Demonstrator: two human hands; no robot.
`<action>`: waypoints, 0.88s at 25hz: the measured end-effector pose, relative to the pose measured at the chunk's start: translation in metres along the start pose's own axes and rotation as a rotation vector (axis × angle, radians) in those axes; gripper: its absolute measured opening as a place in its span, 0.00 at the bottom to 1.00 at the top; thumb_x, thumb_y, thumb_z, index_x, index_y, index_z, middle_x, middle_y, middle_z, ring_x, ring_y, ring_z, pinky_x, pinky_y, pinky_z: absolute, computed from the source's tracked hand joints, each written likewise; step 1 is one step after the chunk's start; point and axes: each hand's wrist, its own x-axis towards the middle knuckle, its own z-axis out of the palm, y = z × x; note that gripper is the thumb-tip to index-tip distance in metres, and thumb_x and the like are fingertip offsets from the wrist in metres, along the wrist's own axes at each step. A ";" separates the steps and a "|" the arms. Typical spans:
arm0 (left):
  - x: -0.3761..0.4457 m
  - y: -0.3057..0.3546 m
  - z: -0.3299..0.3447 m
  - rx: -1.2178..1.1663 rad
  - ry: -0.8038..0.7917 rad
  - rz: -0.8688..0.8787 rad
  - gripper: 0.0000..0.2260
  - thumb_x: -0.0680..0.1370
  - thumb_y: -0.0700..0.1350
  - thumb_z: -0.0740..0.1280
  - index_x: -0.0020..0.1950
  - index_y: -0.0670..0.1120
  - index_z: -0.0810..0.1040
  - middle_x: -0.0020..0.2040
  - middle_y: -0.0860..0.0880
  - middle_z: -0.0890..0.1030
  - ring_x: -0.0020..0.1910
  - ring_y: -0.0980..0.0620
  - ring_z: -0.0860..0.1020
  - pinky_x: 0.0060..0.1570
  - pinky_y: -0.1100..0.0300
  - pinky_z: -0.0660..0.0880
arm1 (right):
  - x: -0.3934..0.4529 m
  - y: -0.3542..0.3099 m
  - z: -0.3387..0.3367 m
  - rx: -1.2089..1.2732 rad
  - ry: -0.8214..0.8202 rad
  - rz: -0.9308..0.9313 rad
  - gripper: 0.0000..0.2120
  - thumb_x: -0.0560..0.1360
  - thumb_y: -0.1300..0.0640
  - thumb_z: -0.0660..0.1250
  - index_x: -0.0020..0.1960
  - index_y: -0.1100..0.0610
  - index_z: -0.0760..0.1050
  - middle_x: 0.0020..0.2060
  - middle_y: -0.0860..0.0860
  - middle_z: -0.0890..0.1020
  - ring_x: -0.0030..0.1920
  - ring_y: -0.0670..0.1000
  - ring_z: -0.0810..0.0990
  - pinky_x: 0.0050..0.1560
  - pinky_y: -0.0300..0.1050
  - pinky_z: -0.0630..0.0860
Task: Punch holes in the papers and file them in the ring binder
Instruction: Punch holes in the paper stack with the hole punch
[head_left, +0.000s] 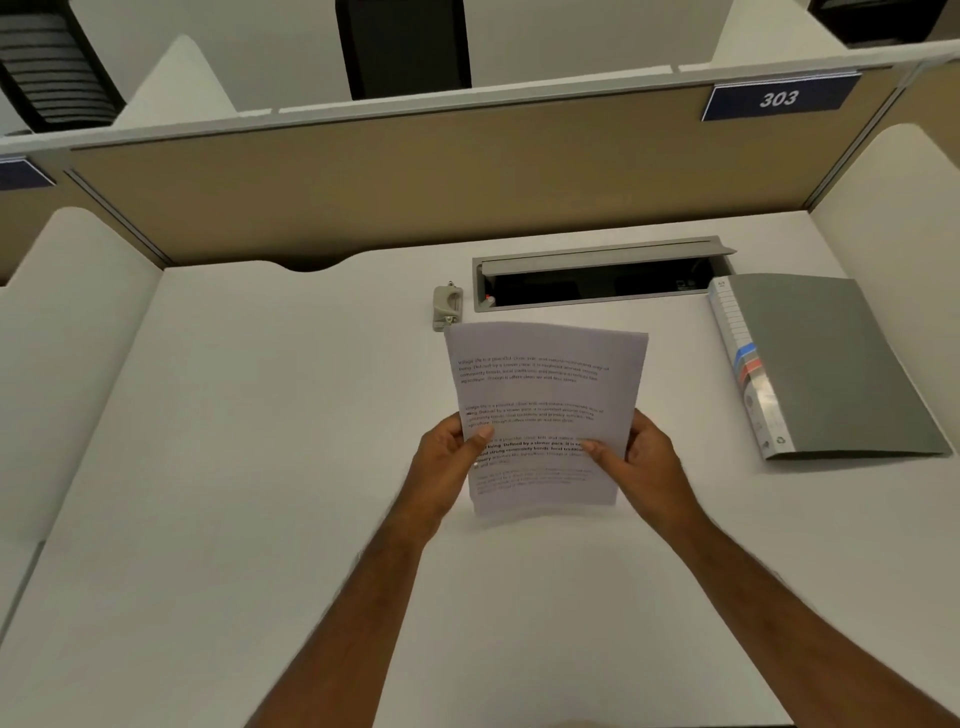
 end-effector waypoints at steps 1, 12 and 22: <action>-0.002 0.006 0.001 0.011 0.006 0.029 0.11 0.84 0.48 0.66 0.65 0.56 0.80 0.56 0.59 0.86 0.54 0.57 0.85 0.48 0.64 0.82 | -0.001 -0.007 -0.002 0.005 0.011 -0.032 0.15 0.75 0.59 0.74 0.61 0.53 0.76 0.52 0.45 0.85 0.51 0.47 0.85 0.50 0.43 0.83; -0.019 -0.002 0.013 0.127 0.002 0.042 0.10 0.82 0.50 0.69 0.60 0.63 0.79 0.54 0.60 0.86 0.55 0.54 0.83 0.58 0.54 0.81 | -0.021 -0.003 -0.006 0.010 0.018 -0.033 0.15 0.76 0.59 0.73 0.55 0.41 0.76 0.48 0.37 0.85 0.51 0.43 0.84 0.48 0.38 0.82; -0.023 -0.014 0.016 0.133 -0.013 0.029 0.12 0.81 0.49 0.70 0.64 0.59 0.80 0.55 0.58 0.86 0.57 0.53 0.83 0.59 0.56 0.81 | -0.022 0.006 -0.010 -0.074 -0.013 -0.054 0.15 0.76 0.54 0.73 0.57 0.39 0.76 0.50 0.39 0.84 0.52 0.45 0.84 0.52 0.41 0.82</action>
